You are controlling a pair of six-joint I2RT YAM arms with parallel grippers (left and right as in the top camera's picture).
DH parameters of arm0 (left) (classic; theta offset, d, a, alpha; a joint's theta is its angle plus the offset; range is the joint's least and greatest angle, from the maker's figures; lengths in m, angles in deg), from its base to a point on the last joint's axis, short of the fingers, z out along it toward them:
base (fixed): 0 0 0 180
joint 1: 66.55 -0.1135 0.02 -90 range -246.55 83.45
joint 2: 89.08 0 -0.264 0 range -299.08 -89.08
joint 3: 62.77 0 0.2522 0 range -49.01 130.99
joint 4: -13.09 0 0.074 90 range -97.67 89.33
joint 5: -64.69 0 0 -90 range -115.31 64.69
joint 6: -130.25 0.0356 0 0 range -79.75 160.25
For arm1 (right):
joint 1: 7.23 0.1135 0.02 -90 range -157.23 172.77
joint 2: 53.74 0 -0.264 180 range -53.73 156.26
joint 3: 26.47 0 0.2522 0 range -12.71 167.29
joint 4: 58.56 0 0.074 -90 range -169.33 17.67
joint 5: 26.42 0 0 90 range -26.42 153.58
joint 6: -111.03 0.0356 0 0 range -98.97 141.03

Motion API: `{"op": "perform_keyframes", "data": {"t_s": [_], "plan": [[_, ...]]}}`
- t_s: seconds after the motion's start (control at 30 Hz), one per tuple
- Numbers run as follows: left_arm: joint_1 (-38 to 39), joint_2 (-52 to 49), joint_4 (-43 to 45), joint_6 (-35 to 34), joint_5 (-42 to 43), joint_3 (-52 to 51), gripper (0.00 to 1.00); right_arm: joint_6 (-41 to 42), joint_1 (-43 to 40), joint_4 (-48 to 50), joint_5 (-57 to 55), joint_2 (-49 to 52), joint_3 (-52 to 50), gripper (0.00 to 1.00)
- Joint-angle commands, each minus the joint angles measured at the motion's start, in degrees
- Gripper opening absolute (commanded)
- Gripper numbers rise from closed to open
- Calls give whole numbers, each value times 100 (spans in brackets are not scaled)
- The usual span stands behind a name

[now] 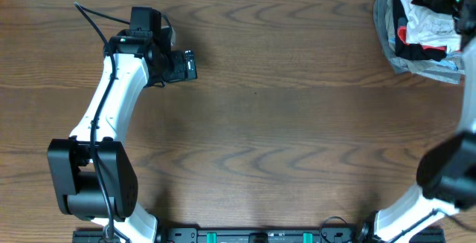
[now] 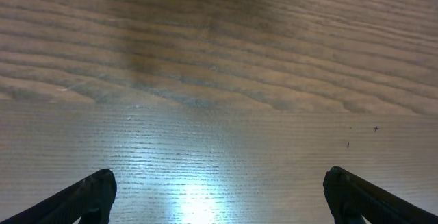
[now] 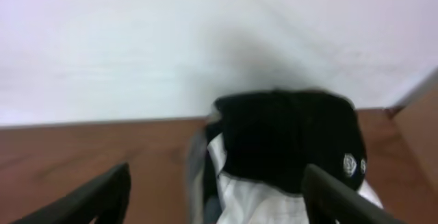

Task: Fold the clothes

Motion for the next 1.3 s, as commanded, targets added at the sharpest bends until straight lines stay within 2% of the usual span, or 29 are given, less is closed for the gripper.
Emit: {"op": "perform_keyframes", "data": {"t_s": [0.0,0.13,0.3,0.6,0.8,0.97,1.27], "plan": [[-20,-44,13,13,-52,-50,98,20,-48,695,-457,691,7,82],[-20,-44,22,13,-52,-50,98,407,-168,1895,-507,1384,9,91],[-20,-44,24,13,-52,-50,98,809,-286,2903,-516,1937,9,96],[-20,-42,70,13,-52,-50,98,968,-470,3762,-531,2063,83,98],[-20,-44,72,13,-52,-50,98,1261,-619,4107,-535,2249,146,94],[-20,-44,94,11,-52,-50,98,1735,-811,3985,-422,2844,409,88],[-20,-44,116,11,-52,-50,98,1733,-859,2669,-319,3327,485,85]]}}
